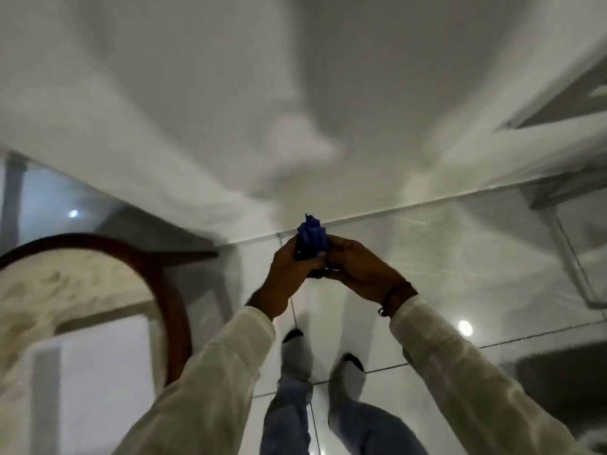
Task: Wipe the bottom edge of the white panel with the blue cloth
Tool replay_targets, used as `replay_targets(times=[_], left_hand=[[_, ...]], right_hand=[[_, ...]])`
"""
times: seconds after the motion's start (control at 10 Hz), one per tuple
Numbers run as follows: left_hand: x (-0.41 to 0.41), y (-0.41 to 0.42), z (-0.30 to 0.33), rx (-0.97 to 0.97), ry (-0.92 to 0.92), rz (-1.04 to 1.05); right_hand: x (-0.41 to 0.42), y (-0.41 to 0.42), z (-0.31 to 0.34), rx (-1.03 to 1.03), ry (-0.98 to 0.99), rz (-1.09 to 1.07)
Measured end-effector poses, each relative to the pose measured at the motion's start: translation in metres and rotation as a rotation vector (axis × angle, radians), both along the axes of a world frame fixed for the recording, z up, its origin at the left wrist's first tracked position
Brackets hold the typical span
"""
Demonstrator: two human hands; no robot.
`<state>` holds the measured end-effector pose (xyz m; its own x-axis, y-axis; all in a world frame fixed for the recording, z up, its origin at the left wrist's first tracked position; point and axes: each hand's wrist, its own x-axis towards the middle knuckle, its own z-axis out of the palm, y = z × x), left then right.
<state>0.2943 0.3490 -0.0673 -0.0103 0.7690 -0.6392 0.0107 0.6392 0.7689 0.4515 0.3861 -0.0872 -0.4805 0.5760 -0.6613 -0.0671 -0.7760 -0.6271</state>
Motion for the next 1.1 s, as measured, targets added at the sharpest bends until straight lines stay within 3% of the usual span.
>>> replay_targets(times=[0.2,0.4,0.5,0.6,0.8,0.9,1.0,1.1], left_hand=[[-0.102,-0.085,0.097,-0.01,-0.057,0.43],[-0.207,-0.216,0.111,-0.086,-0.015,0.96],[-0.248,-0.28,0.086,-0.129,0.032,1.14],[-0.282,-0.329,0.046,-0.252,0.094,1.158],[-0.303,-0.351,-0.01,-0.459,0.151,0.896],[-0.298,-0.351,-0.012,-0.502,0.283,0.644],[-0.291,-0.347,0.0,-0.486,0.591,0.392],[-0.286,-0.33,0.037,-0.33,0.852,0.274]], right_hand=[[-0.106,-0.022,0.11,0.073,-0.104,0.28],[-0.249,-0.084,0.123,0.239,-0.319,0.459],[-0.313,-0.12,0.1,0.464,-0.395,0.637],[-0.369,-0.148,0.058,0.689,-0.499,0.746],[-0.404,-0.179,-0.003,0.95,-0.622,0.992],[-0.399,-0.181,0.001,0.929,-0.649,0.927],[-0.39,-0.164,0.036,0.943,-0.674,0.718],[-0.362,-0.136,0.111,0.964,-0.58,0.422]])
